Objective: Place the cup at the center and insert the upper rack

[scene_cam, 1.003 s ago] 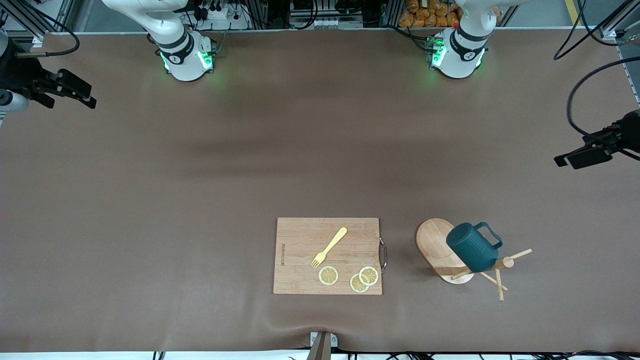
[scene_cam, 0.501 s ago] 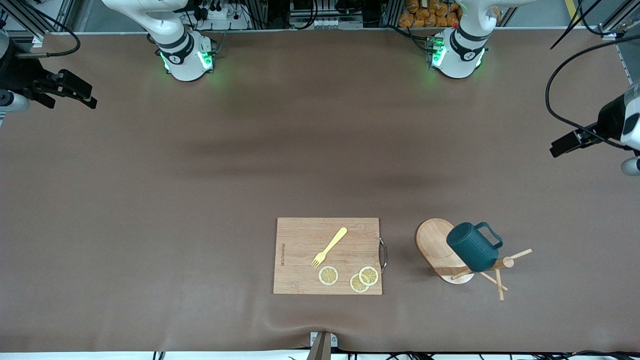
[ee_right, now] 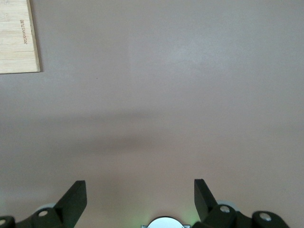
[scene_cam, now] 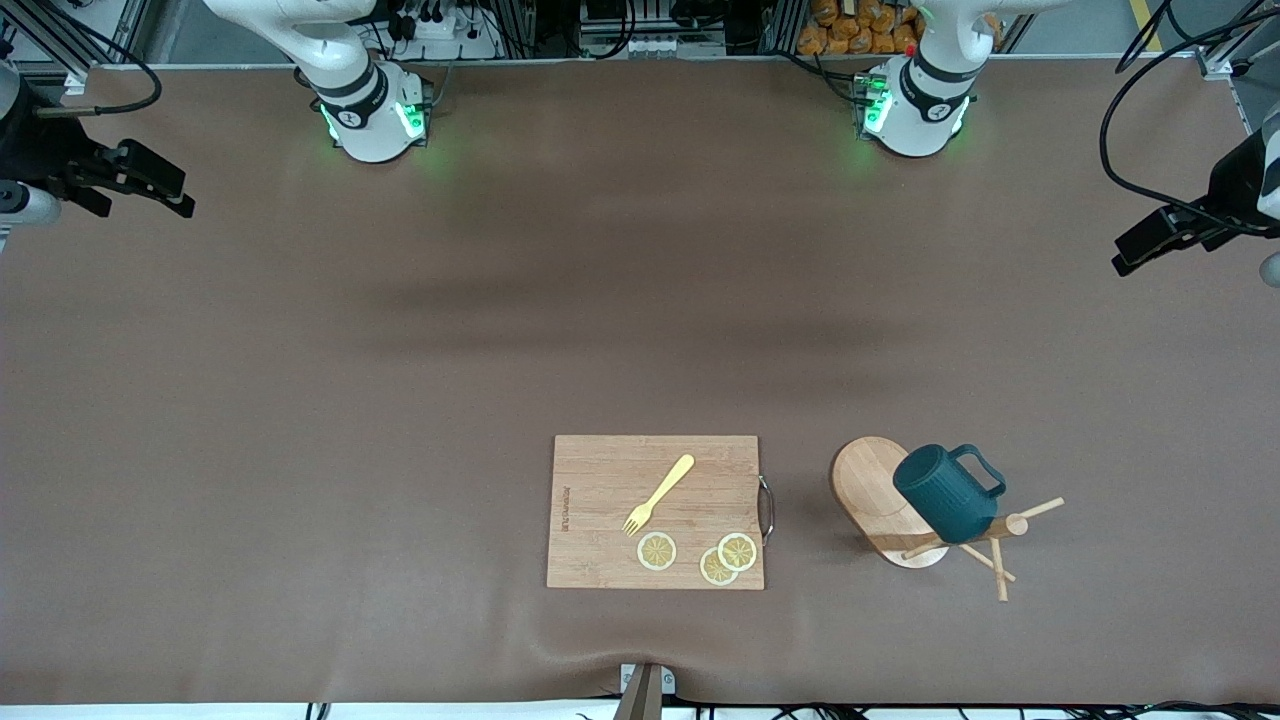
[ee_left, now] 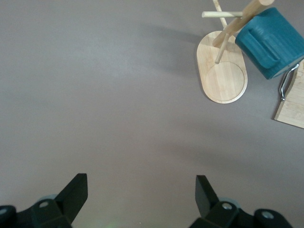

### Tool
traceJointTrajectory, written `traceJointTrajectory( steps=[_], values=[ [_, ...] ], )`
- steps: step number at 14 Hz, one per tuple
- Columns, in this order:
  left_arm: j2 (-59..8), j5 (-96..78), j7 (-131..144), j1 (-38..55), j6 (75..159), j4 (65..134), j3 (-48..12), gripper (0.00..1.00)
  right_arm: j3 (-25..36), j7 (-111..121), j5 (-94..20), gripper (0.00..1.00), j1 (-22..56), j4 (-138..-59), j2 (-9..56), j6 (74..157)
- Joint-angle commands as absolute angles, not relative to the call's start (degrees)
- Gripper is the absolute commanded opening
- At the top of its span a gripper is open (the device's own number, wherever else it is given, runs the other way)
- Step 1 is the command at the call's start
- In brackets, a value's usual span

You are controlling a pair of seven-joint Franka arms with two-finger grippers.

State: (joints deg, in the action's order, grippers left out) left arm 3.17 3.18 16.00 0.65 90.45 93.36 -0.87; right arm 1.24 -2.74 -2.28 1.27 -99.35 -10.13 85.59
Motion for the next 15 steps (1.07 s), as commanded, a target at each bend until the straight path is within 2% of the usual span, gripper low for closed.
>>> traceJointTrajectory(
  steps=[1,15],
  values=[
    [5.62,3.17,13.54,1.23,89.74,95.45,-1.14,1.00,0.88,-2.37,-2.46,1.00,0.79,-100.37,-11.60,85.52],
    [6.42,-0.26,14.15,2.72,87.54,94.83,-3.08,1.00,0.88,-2.37,-2.99,1.00,0.70,-100.46,-11.16,86.22]
  ],
)
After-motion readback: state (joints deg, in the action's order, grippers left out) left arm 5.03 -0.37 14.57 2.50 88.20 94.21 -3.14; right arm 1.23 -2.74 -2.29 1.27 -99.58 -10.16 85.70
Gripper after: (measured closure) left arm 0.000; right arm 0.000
